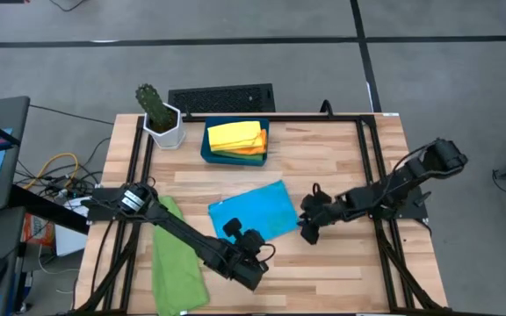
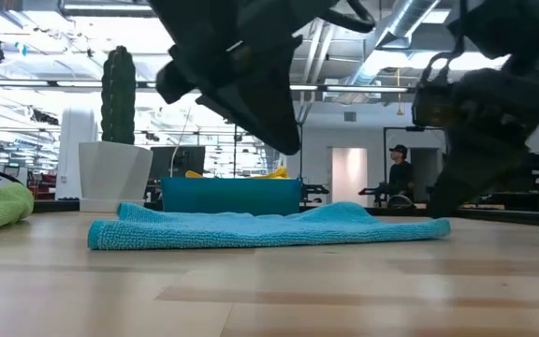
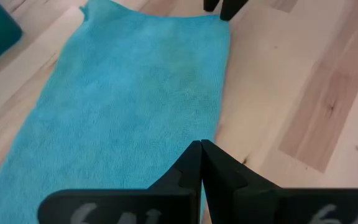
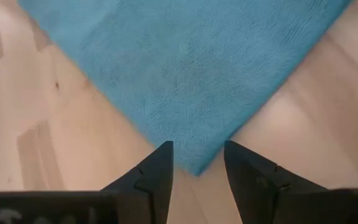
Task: Fold microfiber towels
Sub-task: Fold the blue towel
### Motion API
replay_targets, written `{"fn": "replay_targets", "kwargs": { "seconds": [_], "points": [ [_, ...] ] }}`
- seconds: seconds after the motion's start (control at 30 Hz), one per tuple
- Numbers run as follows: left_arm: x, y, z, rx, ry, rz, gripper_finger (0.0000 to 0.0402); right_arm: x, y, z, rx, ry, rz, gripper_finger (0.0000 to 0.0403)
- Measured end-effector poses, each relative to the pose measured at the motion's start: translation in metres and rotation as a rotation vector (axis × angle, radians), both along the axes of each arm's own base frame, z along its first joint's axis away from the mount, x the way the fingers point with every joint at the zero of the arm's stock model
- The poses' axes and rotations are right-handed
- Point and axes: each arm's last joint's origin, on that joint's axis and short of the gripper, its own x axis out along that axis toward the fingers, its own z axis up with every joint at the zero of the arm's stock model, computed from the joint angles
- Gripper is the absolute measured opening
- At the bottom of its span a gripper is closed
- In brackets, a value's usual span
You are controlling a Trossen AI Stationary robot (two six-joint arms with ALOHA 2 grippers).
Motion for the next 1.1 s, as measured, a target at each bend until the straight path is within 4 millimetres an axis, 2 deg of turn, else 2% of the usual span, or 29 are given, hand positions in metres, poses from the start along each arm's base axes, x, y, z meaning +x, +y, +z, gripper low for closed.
{"fn": "replay_targets", "kwargs": {
  "seconds": [0.27,0.43,0.6,0.67,0.87,1.1],
  "points": [
    [0.006,0.008,0.0,0.002,0.015,-0.015,0.0,0.007,0.008,-0.022,-0.003,0.023,-0.076,0.0159],
    [0.005,0.007,0.0,-0.003,0.019,-0.019,0.0,0.007,0.01,-0.023,0.008,0.023,-0.099,0.0113],
    [0.005,0.008,0.0,0.002,0.023,-0.024,0.0,0.01,0.009,-0.016,0.05,0.024,-0.077,0.0031],
    [0.005,0.008,0.0,0.009,0.028,-0.032,0.0,0.012,0.01,-0.011,0.06,0.011,-0.052,0.0013],
    [-0.001,0.007,-0.012,-0.018,0.043,-0.008,0.0,0.023,0.014,0.004,0.045,0.01,-0.043,0.0028],
    [-0.012,-0.004,-0.023,-0.055,0.03,-0.009,0.0,0.044,0.023,0.029,0.006,-0.051,0.029,0.0011]
  ]
}}
